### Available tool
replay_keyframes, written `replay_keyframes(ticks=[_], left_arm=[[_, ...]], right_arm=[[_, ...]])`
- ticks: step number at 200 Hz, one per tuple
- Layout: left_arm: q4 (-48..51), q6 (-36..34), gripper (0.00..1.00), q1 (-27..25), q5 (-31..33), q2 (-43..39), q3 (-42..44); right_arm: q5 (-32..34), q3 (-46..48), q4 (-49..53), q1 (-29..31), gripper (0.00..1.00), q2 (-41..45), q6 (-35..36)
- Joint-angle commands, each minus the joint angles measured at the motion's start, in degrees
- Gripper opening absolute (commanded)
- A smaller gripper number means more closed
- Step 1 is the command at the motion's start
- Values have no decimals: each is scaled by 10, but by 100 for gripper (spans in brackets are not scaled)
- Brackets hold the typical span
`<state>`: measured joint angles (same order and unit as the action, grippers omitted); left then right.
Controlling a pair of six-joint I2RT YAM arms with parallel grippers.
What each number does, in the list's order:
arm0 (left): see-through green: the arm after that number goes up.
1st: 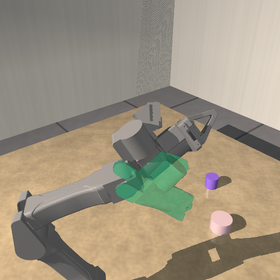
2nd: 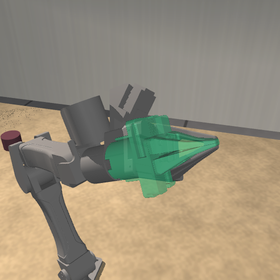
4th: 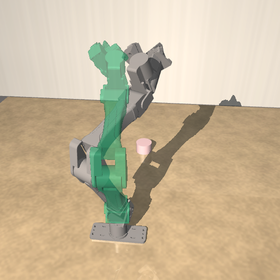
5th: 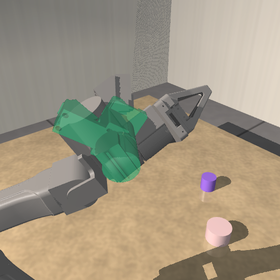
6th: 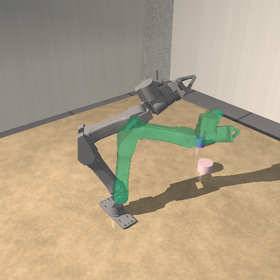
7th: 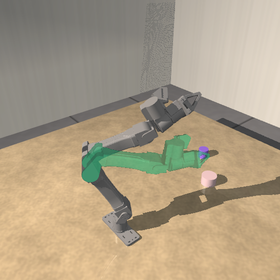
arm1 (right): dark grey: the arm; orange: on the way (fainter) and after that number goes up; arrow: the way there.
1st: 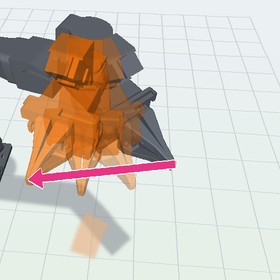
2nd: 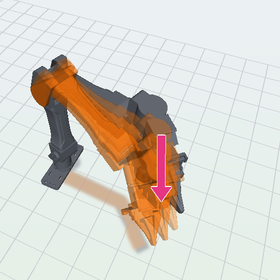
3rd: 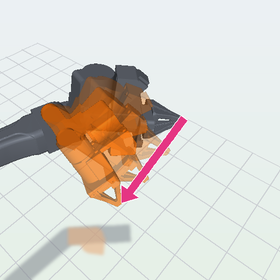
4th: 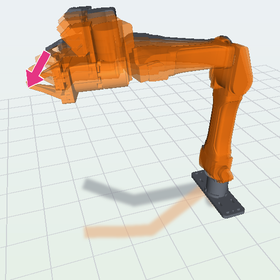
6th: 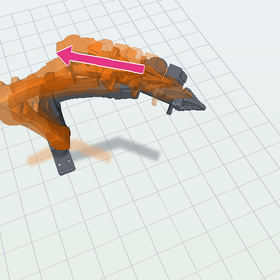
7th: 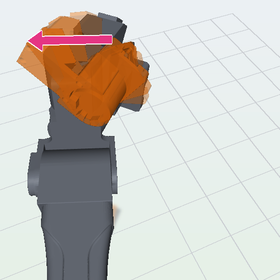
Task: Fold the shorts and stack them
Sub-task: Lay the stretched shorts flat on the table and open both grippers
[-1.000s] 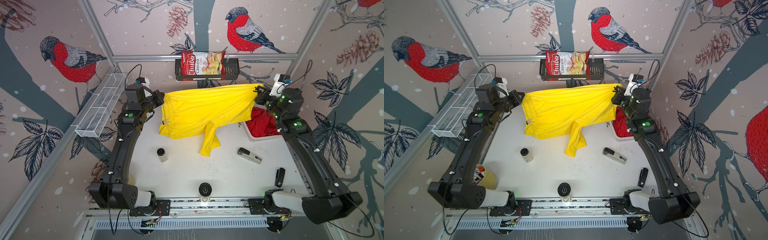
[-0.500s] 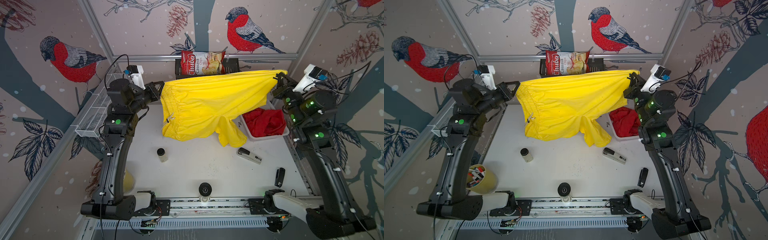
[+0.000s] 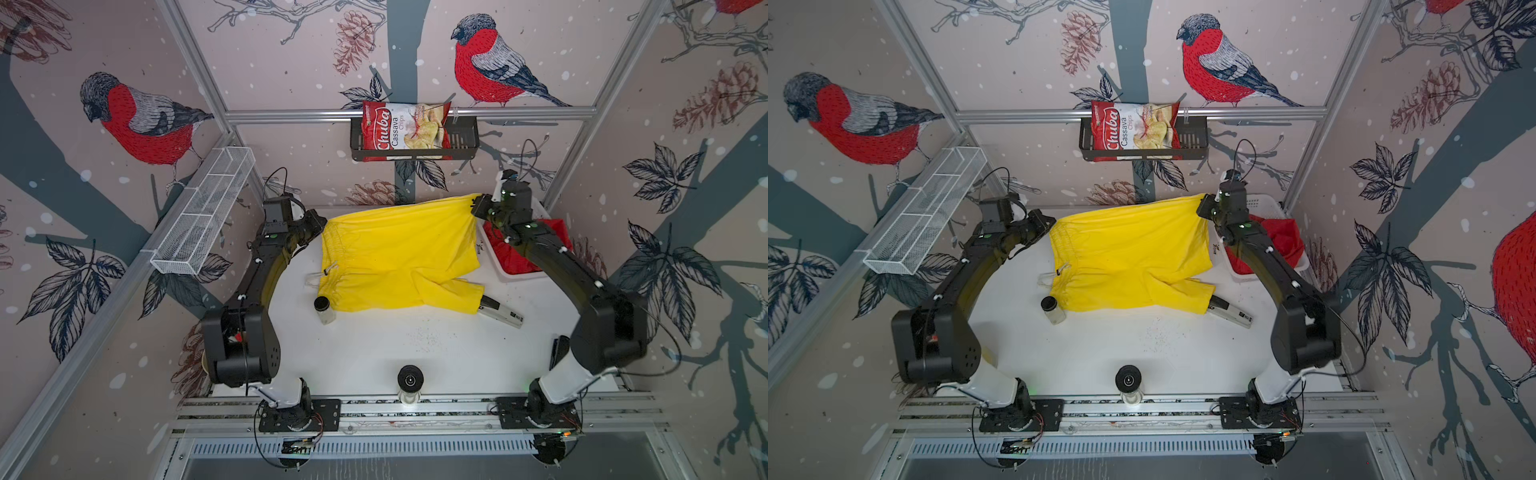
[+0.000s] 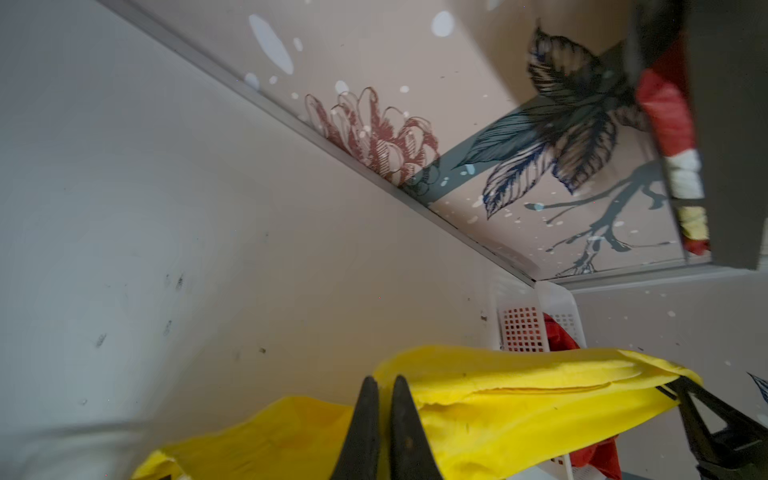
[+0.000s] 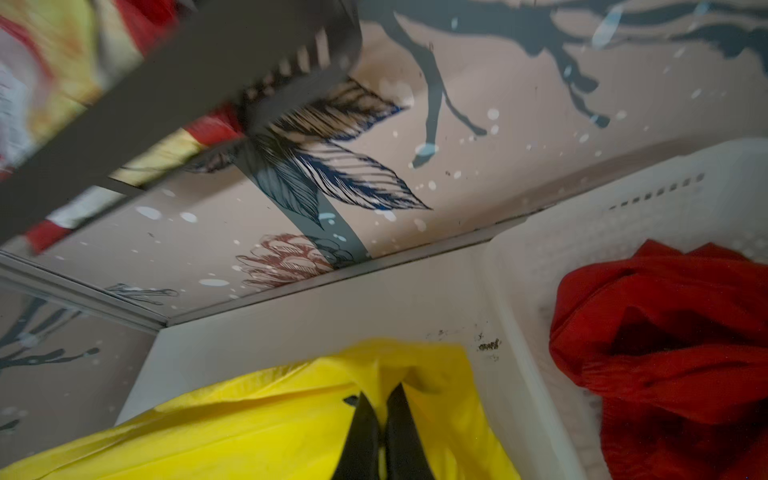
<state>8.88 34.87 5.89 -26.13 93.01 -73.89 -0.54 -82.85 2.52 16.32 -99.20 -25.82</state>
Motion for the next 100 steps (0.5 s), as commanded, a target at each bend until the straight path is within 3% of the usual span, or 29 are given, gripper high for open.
replay_keyframes(ticks=[1,27,64,79,88,100], left_arm=[[-99,23,0,12,58,38,-5],[-138,45,0,12,41,116,-37],[-128,36,0,12,71,201,-106],[-119,29,0,12,84,226,-136],[-109,26,0,12,86,241,-160],[-89,23,25,12,85,260,-196]], right_arm=[[86,-60,-32,0,0,-81,0],[93,-176,-15,6,0,-208,3],[99,-324,-8,28,3,-339,41],[104,-357,-24,31,9,-372,57],[104,-369,-31,32,20,-386,59],[101,-382,-28,31,38,-396,59]])
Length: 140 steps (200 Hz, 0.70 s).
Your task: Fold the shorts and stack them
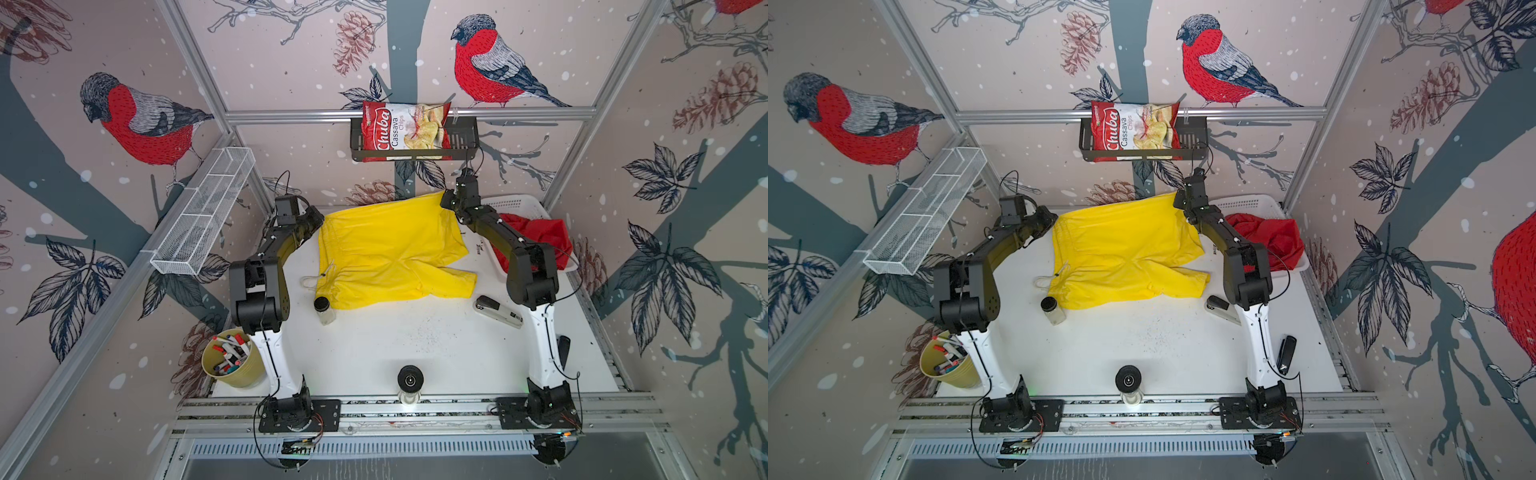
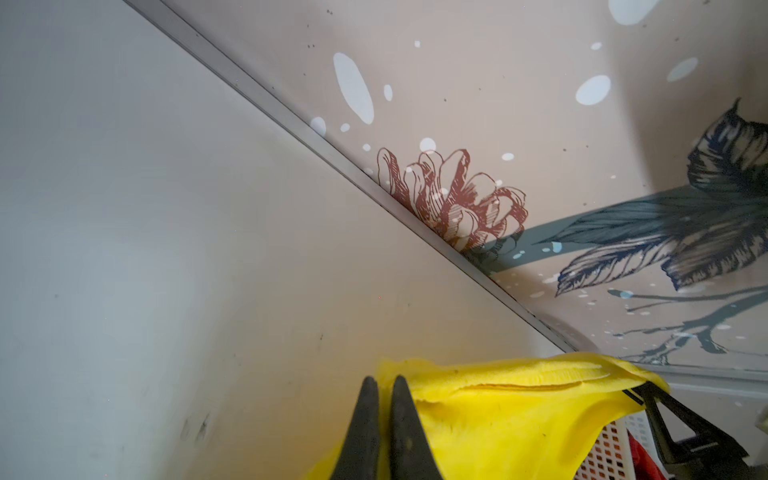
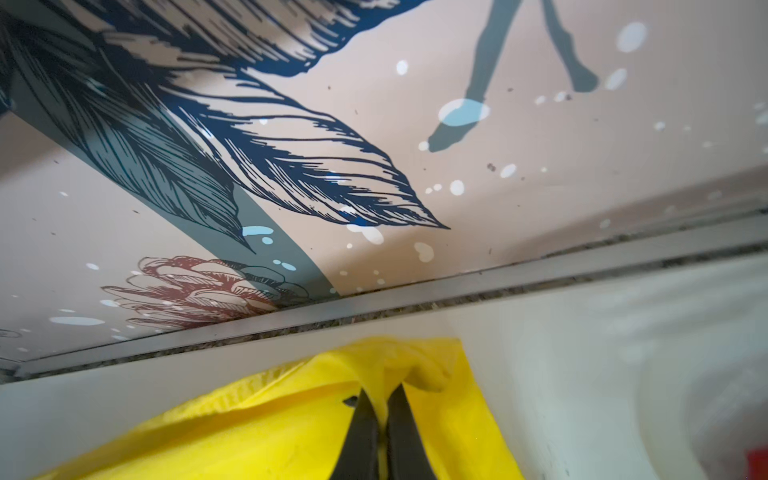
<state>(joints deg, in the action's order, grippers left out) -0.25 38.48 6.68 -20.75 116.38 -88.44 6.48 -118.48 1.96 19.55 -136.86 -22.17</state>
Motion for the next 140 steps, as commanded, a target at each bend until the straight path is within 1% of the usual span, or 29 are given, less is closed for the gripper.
replay_keyframes(ticks=[1,8,9,12,15,20,32,49,57,68,96,126,140], left_arm=[[4,-14,28,4,31,28,-53],[17,-15,46,4,30,34,-72],[19,-15,51,4,31,35,-75],[24,-16,59,4,31,36,-81],[28,-16,66,4,32,36,-86],[35,-18,71,4,33,34,-93],[51,-23,78,4,47,20,-98],[71,-34,81,4,74,-22,-80],[80,-39,81,4,84,-48,-61],[97,-42,81,4,98,-89,-27],[105,-43,79,-5,114,-218,122],[168,-73,79,-35,158,-324,256],[189,-78,78,-38,161,-359,308]], right_arm=[[30,-27,-22,-1,39,-20,22],[29,-30,-18,-2,45,-21,23],[29,-31,-17,-2,46,-21,23],[28,-31,-13,-3,48,-19,24],[28,-31,-10,-3,50,-17,25],[27,-29,-2,-4,52,-11,26],[27,-21,21,-4,58,10,27],[25,17,50,-5,68,57,32],[27,54,51,-5,74,89,31],[30,117,50,-4,78,140,26],[23,292,44,5,80,283,19],[5,390,139,23,82,368,26],[0,438,164,30,83,402,19]])
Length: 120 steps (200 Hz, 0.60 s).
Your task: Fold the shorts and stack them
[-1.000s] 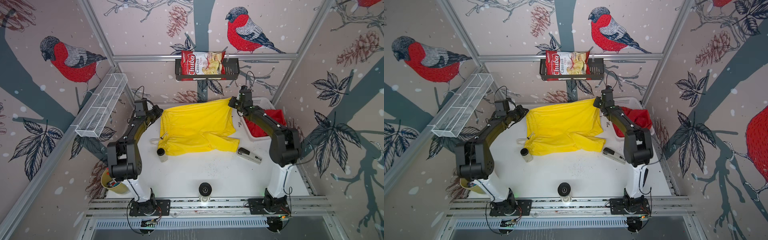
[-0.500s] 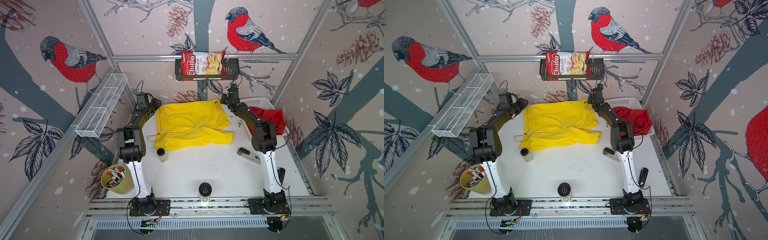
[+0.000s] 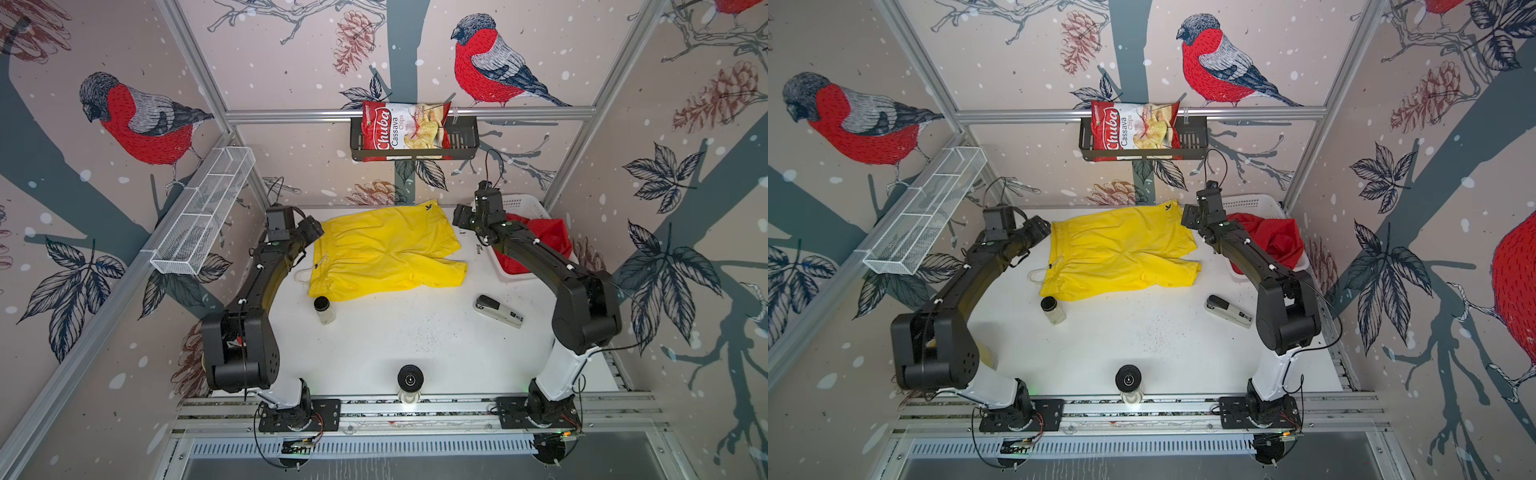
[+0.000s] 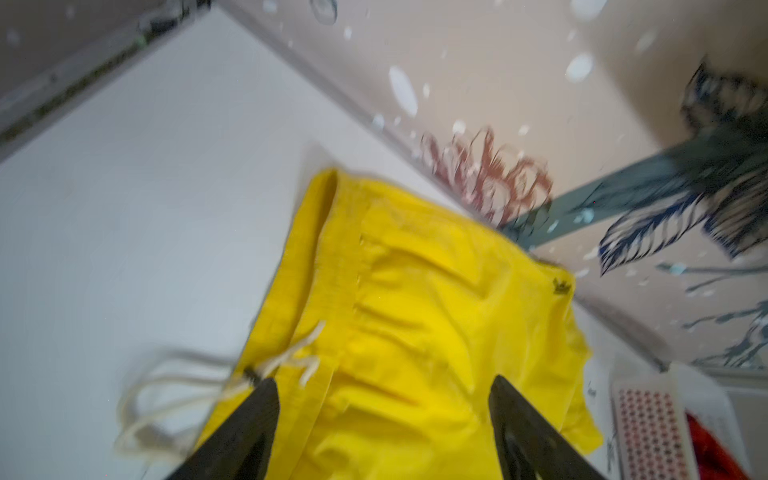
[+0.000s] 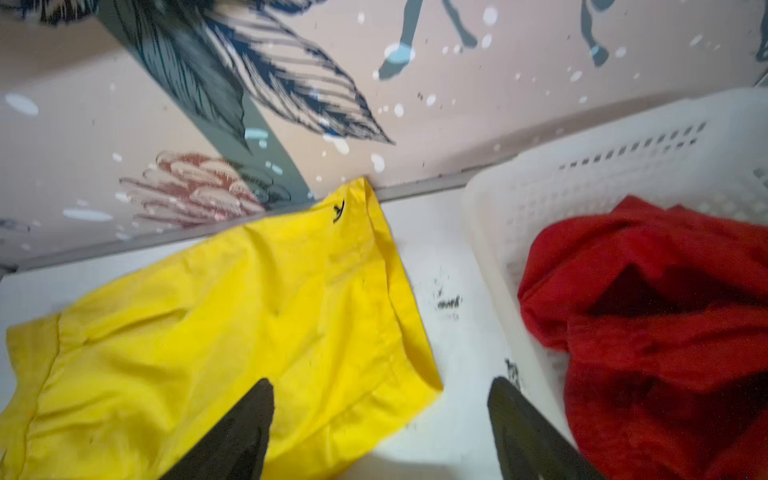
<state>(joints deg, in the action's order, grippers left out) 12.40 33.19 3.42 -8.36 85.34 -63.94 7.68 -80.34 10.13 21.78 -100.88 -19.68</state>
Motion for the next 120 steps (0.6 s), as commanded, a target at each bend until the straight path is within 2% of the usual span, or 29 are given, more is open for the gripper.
replay_keyframes(ticks=[1,40,61,77,95,111,120], left_arm=[[64,-26,78,-5,38,-54,64],[104,-26,79,-5,41,-106,149],[98,-22,80,-6,25,-103,173],[93,-19,81,-6,16,-87,184],[87,-13,80,-6,5,-57,186],[65,-4,79,-6,-13,-32,195],[52,2,76,-6,-19,-22,200]], right_arm=[[-13,60,84,8,83,45,-6],[-86,140,129,26,86,88,-43],[-129,167,118,49,88,86,-50],[-145,178,96,68,87,66,-58],[-172,165,78,72,75,29,-64],[-187,137,73,65,55,-2,-61],[-190,114,79,59,39,-17,-54]])
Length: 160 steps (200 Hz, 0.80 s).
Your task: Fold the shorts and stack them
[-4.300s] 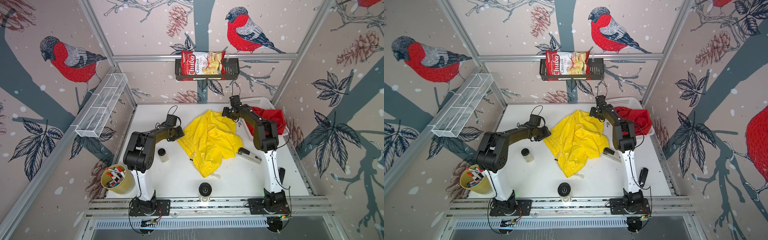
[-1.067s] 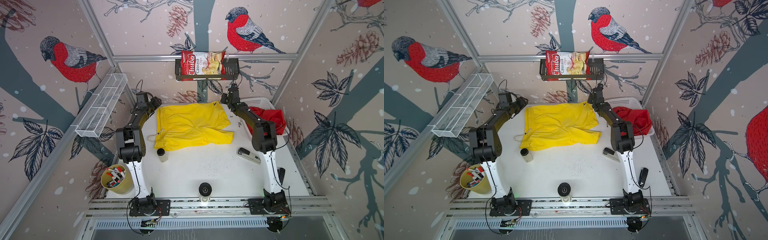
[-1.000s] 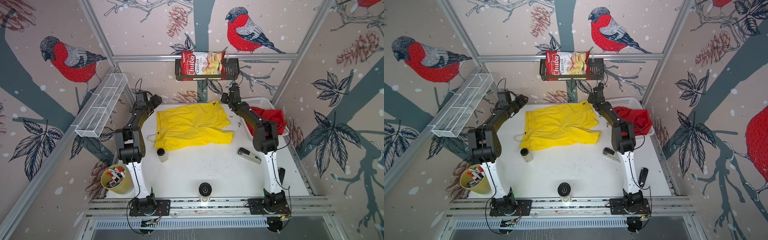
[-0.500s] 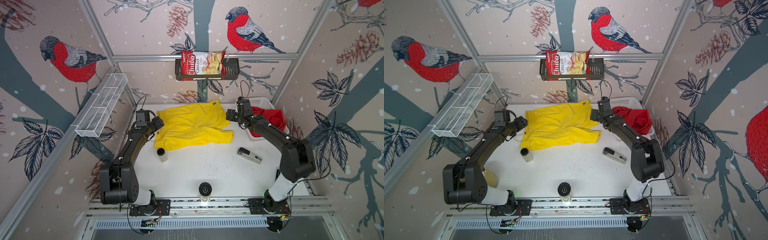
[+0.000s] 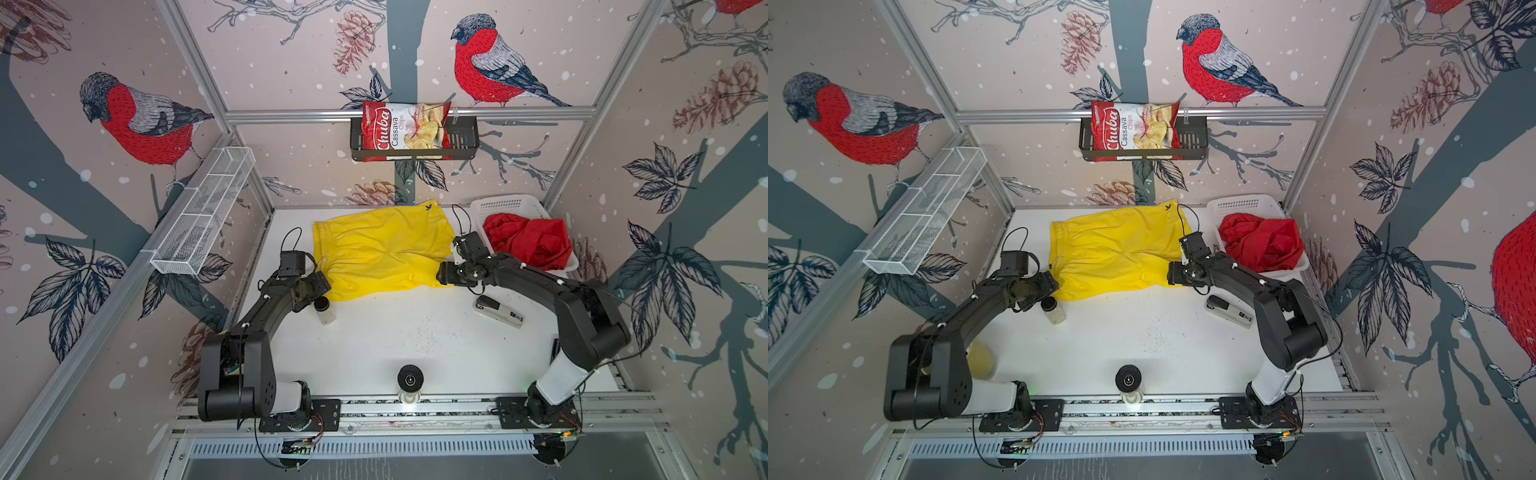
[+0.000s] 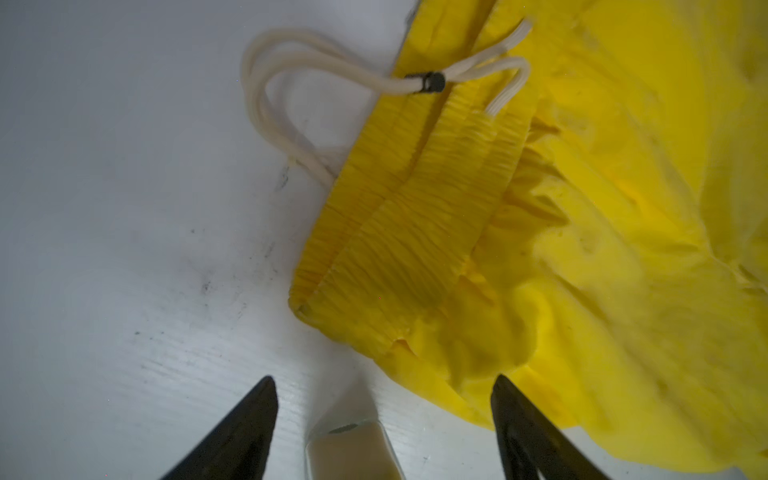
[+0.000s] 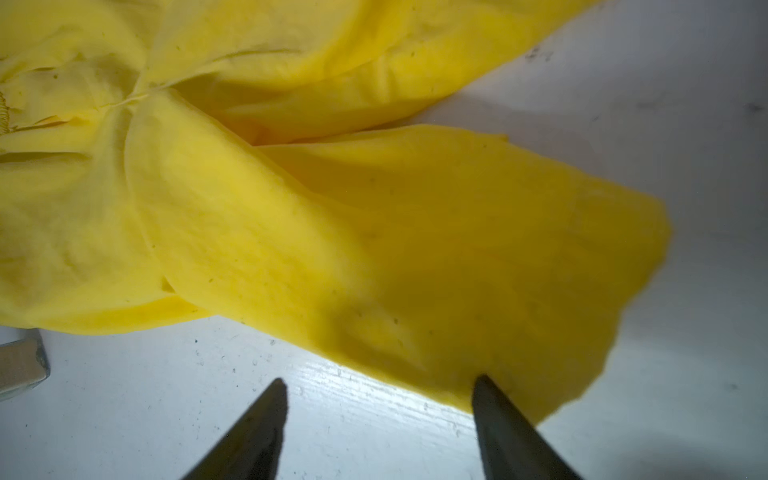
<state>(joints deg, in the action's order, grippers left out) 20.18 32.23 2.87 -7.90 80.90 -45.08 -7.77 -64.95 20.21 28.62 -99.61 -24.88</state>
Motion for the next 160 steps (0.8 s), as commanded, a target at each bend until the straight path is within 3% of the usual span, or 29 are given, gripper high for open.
replay_keyframes(ticks=[1,17,25,49,82,108,123,137,160], left_arm=[[-27,12,76,0,-24,23,12],[-41,19,66,-1,-25,42,14],[-45,19,57,-1,-24,51,12],[-47,21,30,0,-17,76,-2],[-45,21,17,0,-22,102,-21],[-38,19,0,1,-17,106,-31],[-32,19,0,1,-19,107,-39],[-24,16,0,0,-21,105,-51],[-11,13,0,1,-21,97,-69]], right_arm=[[-36,-44,-20,-11,38,-31,-2],[-38,-91,-9,-25,16,-52,9],[-38,-117,-3,-31,9,-62,14],[-38,-194,17,-57,2,-96,18],[-2,-256,47,-66,1,-124,28],[28,-237,68,-54,5,-110,34],[42,-201,75,-45,12,-85,33],[59,-157,86,-33,23,-51,33],[56,-81,94,-18,49,-1,22]])
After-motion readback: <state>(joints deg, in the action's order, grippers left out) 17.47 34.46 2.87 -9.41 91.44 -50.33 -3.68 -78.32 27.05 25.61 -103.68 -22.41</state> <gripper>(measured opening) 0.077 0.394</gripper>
